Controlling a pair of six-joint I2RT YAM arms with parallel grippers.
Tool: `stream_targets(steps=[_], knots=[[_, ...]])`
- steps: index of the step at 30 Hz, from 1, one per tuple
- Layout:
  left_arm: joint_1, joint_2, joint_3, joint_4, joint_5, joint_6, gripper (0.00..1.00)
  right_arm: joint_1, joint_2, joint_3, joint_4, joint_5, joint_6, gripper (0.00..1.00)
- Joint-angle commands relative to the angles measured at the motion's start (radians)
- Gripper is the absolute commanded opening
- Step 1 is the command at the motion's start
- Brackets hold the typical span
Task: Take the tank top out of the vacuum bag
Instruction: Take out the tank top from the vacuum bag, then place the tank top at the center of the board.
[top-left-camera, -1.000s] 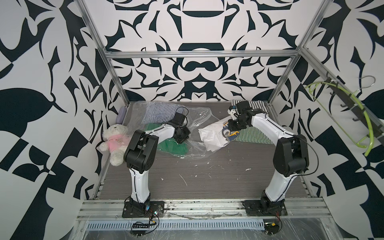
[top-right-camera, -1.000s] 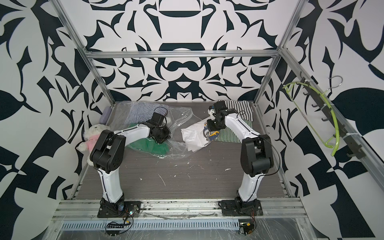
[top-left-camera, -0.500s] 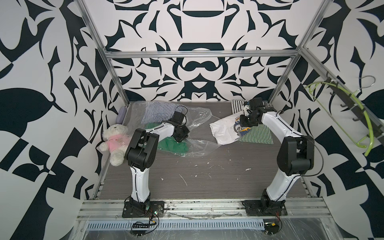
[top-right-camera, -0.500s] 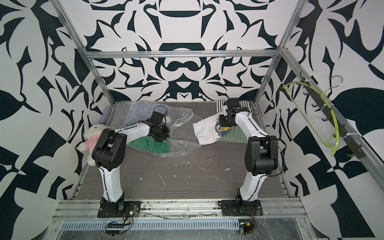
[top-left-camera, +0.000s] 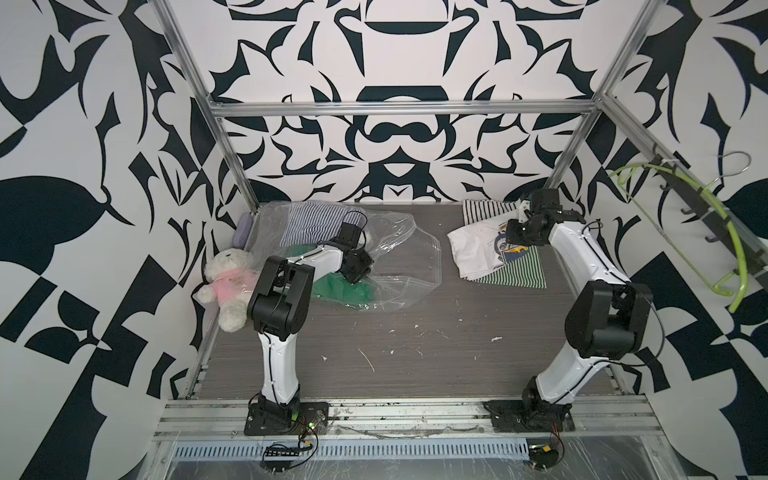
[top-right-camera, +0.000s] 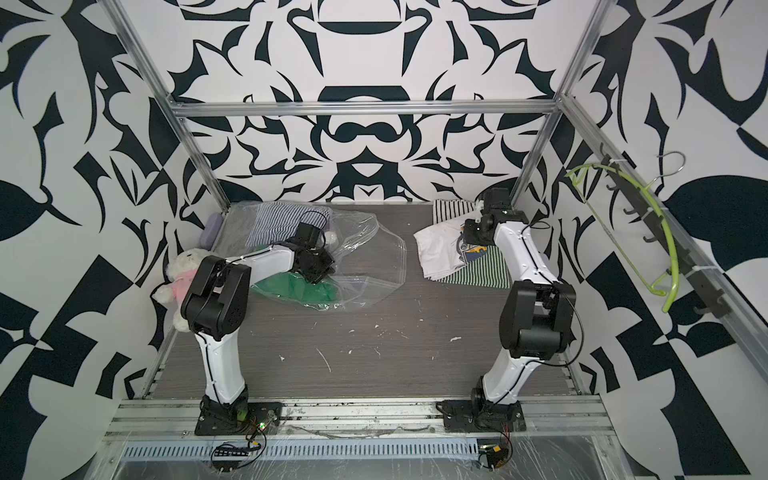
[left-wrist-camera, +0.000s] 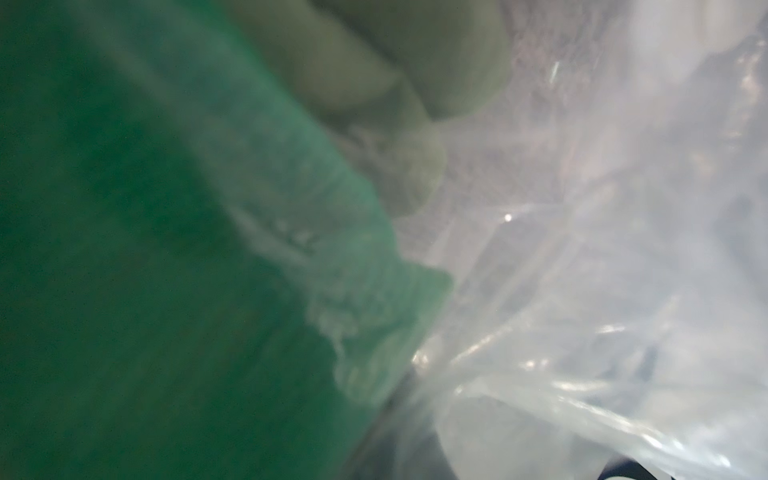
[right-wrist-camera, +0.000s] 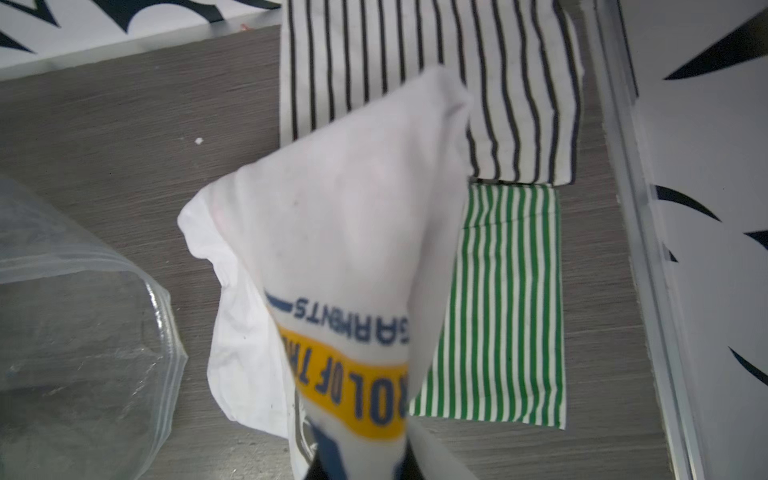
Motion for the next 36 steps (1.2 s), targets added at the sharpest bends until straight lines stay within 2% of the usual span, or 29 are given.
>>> stream_targets(steps=[1, 10, 12, 13, 14, 15, 16, 22, 25, 28, 32, 35, 36], knots=[[0.016, 0.014, -0.026, -0.012, -0.024, -0.015, 0.00, -0.031, 0.015, 0.008, 0.049, 0.047, 0.044, 0.00], [0.016, 0.014, -0.030, -0.013, -0.017, -0.014, 0.00, -0.065, 0.159, -0.013, 0.122, 0.093, -0.009, 0.00], [0.016, 0.009, -0.033, -0.015, -0.015, -0.013, 0.00, -0.074, 0.187, 0.001, 0.131, 0.117, -0.015, 0.07], [0.016, 0.006, -0.036, -0.016, -0.013, -0.012, 0.00, -0.080, 0.200, 0.011, 0.131, 0.126, -0.015, 0.22], [0.016, 0.003, -0.037, -0.017, -0.016, -0.010, 0.00, -0.085, 0.206, 0.021, 0.126, 0.158, -0.009, 0.60], [0.016, 0.002, -0.037, -0.019, -0.015, -0.008, 0.00, -0.086, 0.205, 0.026, 0.119, 0.175, -0.009, 0.92], [0.016, -0.001, -0.036, -0.024, -0.017, -0.004, 0.00, -0.087, 0.194, 0.025, 0.117, 0.181, -0.014, 1.00], [0.015, -0.014, -0.036, -0.032, -0.023, 0.001, 0.00, -0.068, 0.033, -0.101, 0.156, 0.148, 0.015, 1.00], [0.013, -0.012, -0.028, -0.039, -0.020, 0.004, 0.00, -0.031, -0.032, -0.165, 0.164, 0.192, 0.024, 1.00], [0.009, -0.012, -0.021, -0.046, -0.019, 0.008, 0.00, -0.010, -0.046, -0.202, 0.184, 0.105, 0.041, 0.90], [0.001, -0.010, -0.001, -0.061, -0.013, 0.017, 0.00, 0.002, 0.038, -0.187, 0.195, 0.030, 0.092, 0.74], [0.000, -0.019, 0.009, -0.075, -0.014, 0.024, 0.00, 0.001, 0.125, -0.158, 0.183, 0.033, 0.122, 0.64], [-0.001, -0.024, 0.008, -0.077, -0.013, 0.026, 0.00, -0.001, 0.156, -0.145, 0.170, 0.033, 0.126, 0.63]])
